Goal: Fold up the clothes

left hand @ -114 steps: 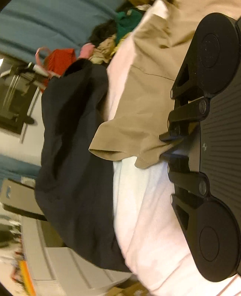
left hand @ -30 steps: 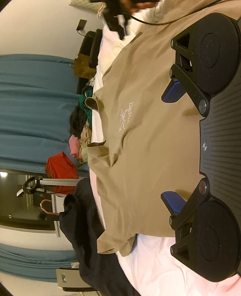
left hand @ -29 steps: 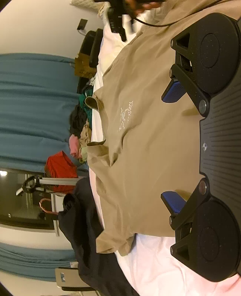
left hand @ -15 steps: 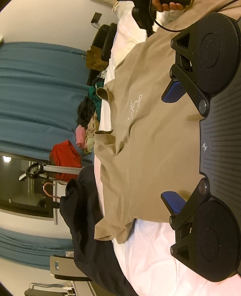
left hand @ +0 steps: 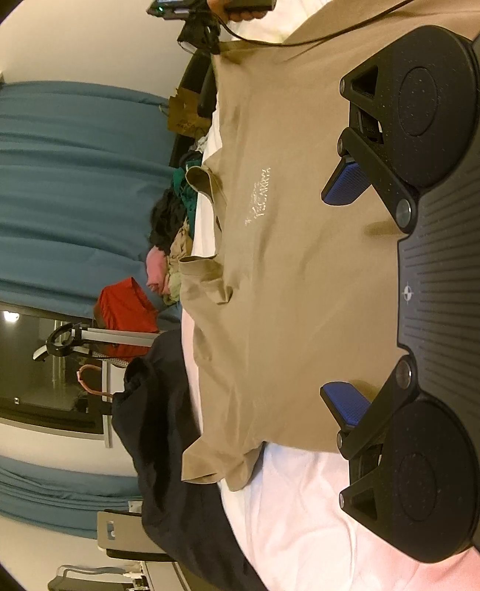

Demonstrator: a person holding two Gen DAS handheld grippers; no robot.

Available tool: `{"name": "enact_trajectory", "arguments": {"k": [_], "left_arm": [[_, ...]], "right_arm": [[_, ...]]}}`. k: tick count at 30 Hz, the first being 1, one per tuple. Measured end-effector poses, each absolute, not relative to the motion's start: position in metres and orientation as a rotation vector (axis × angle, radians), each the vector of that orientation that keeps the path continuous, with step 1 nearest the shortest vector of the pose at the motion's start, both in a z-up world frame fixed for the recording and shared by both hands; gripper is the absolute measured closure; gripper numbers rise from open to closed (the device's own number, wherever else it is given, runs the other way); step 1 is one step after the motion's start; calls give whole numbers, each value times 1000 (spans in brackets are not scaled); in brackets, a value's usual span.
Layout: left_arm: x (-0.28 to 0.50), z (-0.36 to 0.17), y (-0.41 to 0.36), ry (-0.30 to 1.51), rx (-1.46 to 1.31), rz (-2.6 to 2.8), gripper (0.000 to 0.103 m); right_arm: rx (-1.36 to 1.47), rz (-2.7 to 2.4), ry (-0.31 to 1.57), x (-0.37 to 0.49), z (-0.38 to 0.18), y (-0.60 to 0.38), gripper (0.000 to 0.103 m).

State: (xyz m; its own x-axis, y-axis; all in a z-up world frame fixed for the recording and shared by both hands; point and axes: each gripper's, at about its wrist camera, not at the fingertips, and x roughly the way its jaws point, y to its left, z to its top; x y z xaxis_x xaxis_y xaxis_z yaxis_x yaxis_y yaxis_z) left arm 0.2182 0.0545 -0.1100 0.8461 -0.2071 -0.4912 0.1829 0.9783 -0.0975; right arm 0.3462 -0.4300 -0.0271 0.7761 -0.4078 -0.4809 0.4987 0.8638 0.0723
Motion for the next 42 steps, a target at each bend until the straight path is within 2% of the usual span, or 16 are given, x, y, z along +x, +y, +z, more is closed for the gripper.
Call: {"name": "enact_trajectory", "arguments": {"k": [1,2,3,4,5,13,18,32,33,34,35,42], "left_arm": [[221,-112,54,532,-56,-209,0],[223,-114,55,538,-63,-214,0],[225,-115,55,540,-64,-215,0],[226,-117,55,542,-65,-215,0],[227,-117,56,543,-66,-214,0],[213,-102,66,513,-105,-213,0],[193,-89,71,499,-113,-188,0],[208,-93,79,540,-162,-130,0],[210,-93,80,539,-170,-124,0],[211,-93,81,536,-178,-119,0],[212,-93,81,531,-182,-118,0],[210,-94,71,490,-121,-135,0]], "right_arm": [[198,-483,492,351,-32,-434,93],[206,-475,506,352,-37,-436,85],[224,-467,512,349,-41,-436,71],[252,-459,509,342,-44,-434,30],[290,-448,496,331,-47,-431,5],[780,-295,406,222,-90,-401,7],[932,-202,457,212,-125,-404,7],[896,-129,306,246,-149,-407,5],[876,-132,278,247,-148,-408,6],[848,-132,251,248,-146,-407,19],[822,-133,241,251,-145,-406,26],[746,-201,206,275,-148,-408,31]]}}
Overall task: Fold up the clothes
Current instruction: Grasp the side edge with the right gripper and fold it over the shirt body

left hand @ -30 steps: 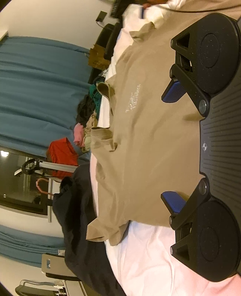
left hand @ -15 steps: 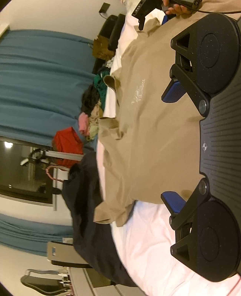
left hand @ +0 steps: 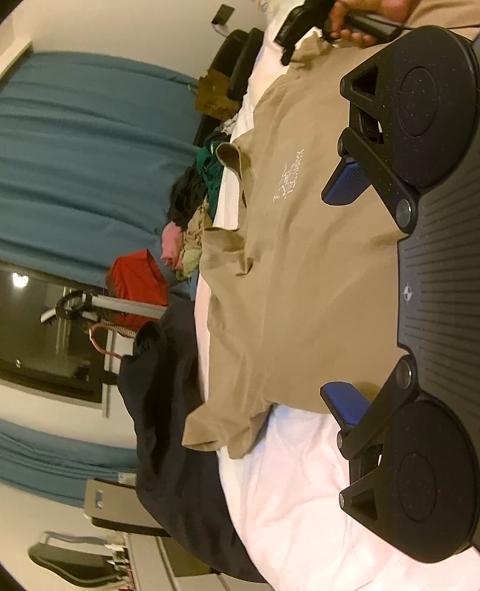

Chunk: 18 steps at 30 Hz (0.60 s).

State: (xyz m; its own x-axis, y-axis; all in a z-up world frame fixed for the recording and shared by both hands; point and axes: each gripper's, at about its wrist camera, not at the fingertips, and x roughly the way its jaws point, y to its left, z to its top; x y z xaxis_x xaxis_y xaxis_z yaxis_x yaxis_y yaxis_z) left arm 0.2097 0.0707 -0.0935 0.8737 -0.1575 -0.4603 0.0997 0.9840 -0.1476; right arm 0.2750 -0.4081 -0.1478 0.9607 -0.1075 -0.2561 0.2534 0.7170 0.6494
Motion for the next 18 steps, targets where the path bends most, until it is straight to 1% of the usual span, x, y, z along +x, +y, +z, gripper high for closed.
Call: {"name": "enact_trajectory", "arguments": {"k": [3,4,5,6,8,10,11,14,18], "left_arm": [[207,-94,66,478,-88,-149,1],[206,-95,65,472,-80,-154,1],[206,-95,64,467,-74,-160,1],[206,-95,62,464,-71,-162,1],[207,-95,61,462,-78,-163,1],[210,-95,62,463,-95,-164,1],[212,-95,63,465,-101,-161,1],[218,-91,65,478,-113,-139,1],[219,-83,75,474,-140,-102,1]], "right_arm": [[729,-215,194,287,-149,-410,34],[724,-229,200,292,-150,-412,40],[720,-254,217,297,-152,-413,48],[721,-277,230,300,-154,-416,54],[728,-320,242,302,-157,-420,78],[718,-344,243,302,-156,-422,88],[706,-345,236,301,-155,-421,92],[604,-348,211,300,-138,-407,93],[488,-285,158,295,-86,-364,94]]}}
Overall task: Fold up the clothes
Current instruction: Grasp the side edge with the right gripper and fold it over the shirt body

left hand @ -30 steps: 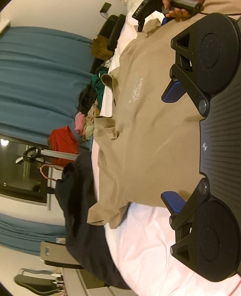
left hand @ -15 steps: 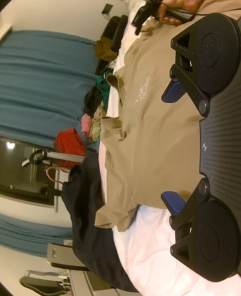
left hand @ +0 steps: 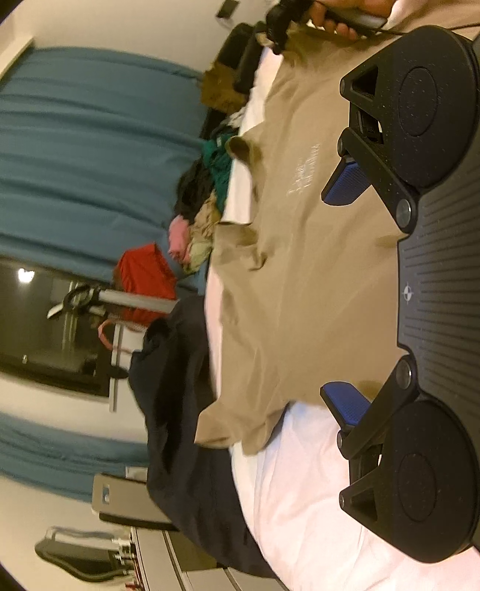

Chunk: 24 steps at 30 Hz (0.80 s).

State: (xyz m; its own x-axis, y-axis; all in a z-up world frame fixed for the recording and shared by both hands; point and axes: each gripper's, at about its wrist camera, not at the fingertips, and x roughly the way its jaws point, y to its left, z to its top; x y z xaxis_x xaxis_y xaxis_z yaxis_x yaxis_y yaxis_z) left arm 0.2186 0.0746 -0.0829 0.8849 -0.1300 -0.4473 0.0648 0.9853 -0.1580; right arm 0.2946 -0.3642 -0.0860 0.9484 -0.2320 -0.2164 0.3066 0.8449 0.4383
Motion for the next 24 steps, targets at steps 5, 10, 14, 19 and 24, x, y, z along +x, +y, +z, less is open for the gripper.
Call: {"name": "enact_trajectory", "arguments": {"k": [5,10,14,19,24], "left_arm": [[223,-75,95,550,-206,-97,1],[217,-66,122,565,-236,-52,1],[220,-66,145,571,-295,-16,1],[226,-77,155,589,-276,16,1],[235,-87,157,613,-285,9,1]], "right_arm": [[315,-239,155,302,-20,-287,94],[179,-141,221,324,14,-192,94],[44,-65,328,348,-4,-119,94],[-48,1,464,377,-43,-79,82],[119,19,495,359,-46,-103,10]]}}
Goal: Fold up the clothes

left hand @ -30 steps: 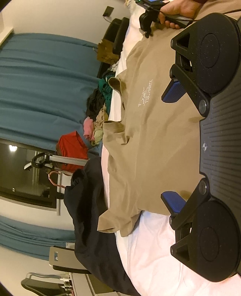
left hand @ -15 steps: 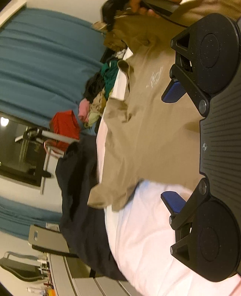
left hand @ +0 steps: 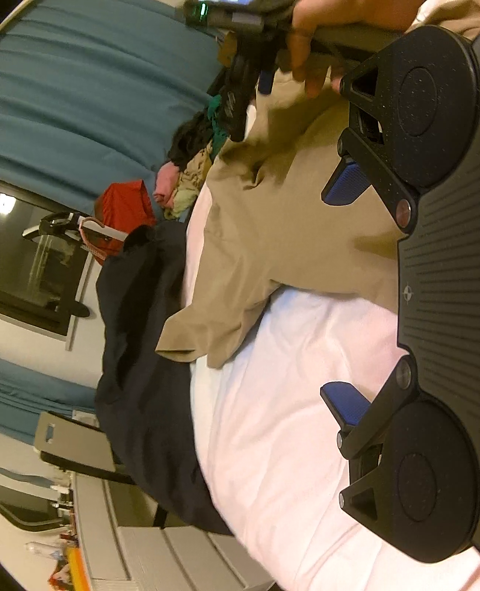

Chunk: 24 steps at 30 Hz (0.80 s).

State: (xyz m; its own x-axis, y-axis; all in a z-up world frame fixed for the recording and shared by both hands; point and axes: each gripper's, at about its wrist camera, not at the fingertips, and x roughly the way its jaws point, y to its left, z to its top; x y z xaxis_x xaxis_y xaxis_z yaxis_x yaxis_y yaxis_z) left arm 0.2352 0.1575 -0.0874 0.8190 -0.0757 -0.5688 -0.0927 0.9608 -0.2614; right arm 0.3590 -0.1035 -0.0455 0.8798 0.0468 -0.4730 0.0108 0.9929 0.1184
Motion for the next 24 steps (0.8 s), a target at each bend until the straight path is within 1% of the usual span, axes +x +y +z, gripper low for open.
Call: {"name": "enact_trajectory", "arguments": {"k": [4,9,16,19,22,24], "left_arm": [[237,-90,146,619,-242,-3,1],[224,-85,128,601,-160,-23,1],[192,-65,110,532,-79,-28,2],[177,-55,102,527,-79,-49,2],[156,-51,84,554,-61,-100,3],[145,-49,65,597,-40,-139,5]], "right_arm": [[168,67,467,298,-16,-117,10],[128,51,414,183,16,-132,10],[213,-34,302,44,23,-176,10],[264,-78,236,9,29,-204,10],[310,-121,169,-19,34,-235,10],[329,-175,122,-32,33,-257,10]]}}
